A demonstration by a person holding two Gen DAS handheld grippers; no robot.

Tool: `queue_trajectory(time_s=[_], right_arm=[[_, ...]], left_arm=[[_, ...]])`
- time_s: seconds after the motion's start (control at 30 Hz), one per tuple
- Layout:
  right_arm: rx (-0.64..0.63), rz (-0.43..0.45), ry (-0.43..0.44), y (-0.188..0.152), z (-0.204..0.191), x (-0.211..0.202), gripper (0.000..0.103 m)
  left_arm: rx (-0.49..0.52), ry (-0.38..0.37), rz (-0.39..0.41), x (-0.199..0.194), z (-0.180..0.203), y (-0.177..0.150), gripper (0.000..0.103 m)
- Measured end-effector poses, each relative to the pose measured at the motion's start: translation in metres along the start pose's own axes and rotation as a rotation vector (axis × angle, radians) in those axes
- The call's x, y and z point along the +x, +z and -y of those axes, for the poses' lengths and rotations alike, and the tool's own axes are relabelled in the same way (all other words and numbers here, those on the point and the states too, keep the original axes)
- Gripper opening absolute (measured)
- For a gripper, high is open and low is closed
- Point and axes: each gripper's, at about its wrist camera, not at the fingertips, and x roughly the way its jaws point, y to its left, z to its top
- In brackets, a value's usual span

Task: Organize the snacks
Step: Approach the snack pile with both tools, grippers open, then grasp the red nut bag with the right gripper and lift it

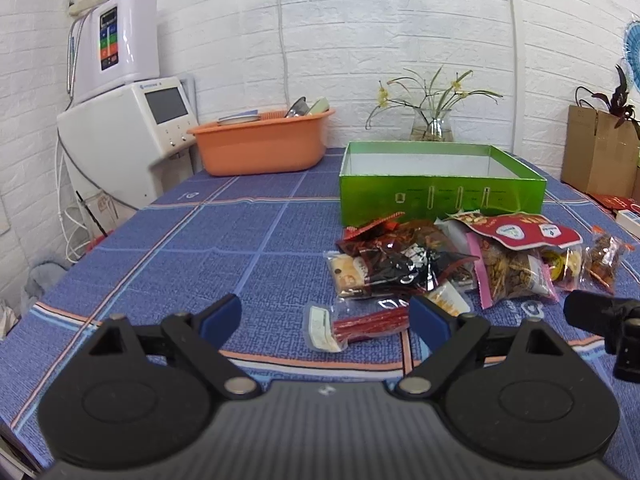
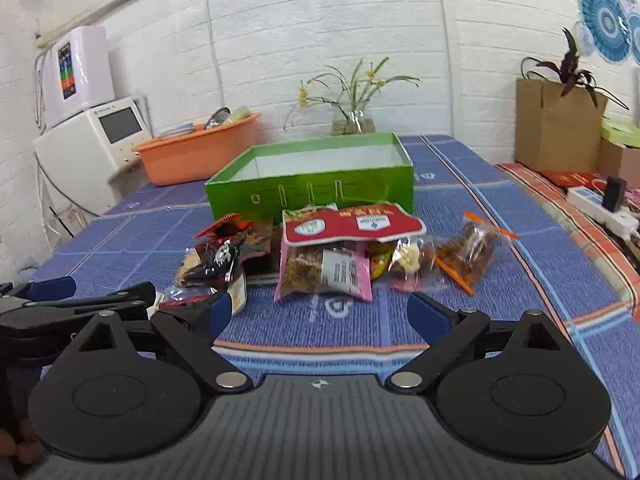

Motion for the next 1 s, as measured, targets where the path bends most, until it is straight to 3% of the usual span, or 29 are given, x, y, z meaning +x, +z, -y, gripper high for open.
queue_trajectory(time_s=[0.1,0.23,0.37,0.43,0.53,0.63,0.7,0.83,0.9,1.0], right_arm=[[-0.041,0.021,-0.011,0.01,0.007,0.004,0.103],[-0.045,0.007,0.063,0.025,0.025,0.014,0.103],[-0.033,-0.063,0.134,0.042,0.039,0.03,0.103],[-0.028,-0.02,0.182,0.048,0.047,0.032,0.103],[0.036,0.088,0.226,0.056,0.07,0.03,0.103],[0.114,0.179,0.287,0.062,0.098,0.032,0.103],[0.14,0.145,0.309,0.07,0.112,0.044,0.103],[0.223,0.029,0.307,0.077,0.13,0.078,0.103],[0.262,-0.036,0.308,0.078,0.135,0.094,0.103],[0.302,-0.094,0.312,0.08,0.145,0.111,0.103]], left_arm=[[0.017,0.032,-0.033,0.009,0.011,0.01,0.09],[0.042,0.069,-0.071,0.019,0.026,0.021,0.09],[-0.027,0.102,-0.077,0.018,0.022,0.027,0.09],[-0.068,0.105,-0.071,0.016,0.013,0.022,0.09],[-0.128,0.028,-0.061,0.019,-0.001,0.017,0.09],[-0.081,-0.076,-0.026,0.029,0.001,0.025,0.09],[-0.006,-0.109,-0.017,0.041,0.007,0.033,0.09],[0.072,-0.064,-0.038,0.072,0.006,0.048,0.09],[0.02,-0.148,-0.057,0.08,0.001,0.06,0.09],[-0.065,-0.345,-0.062,0.088,0.008,0.072,0.09]])
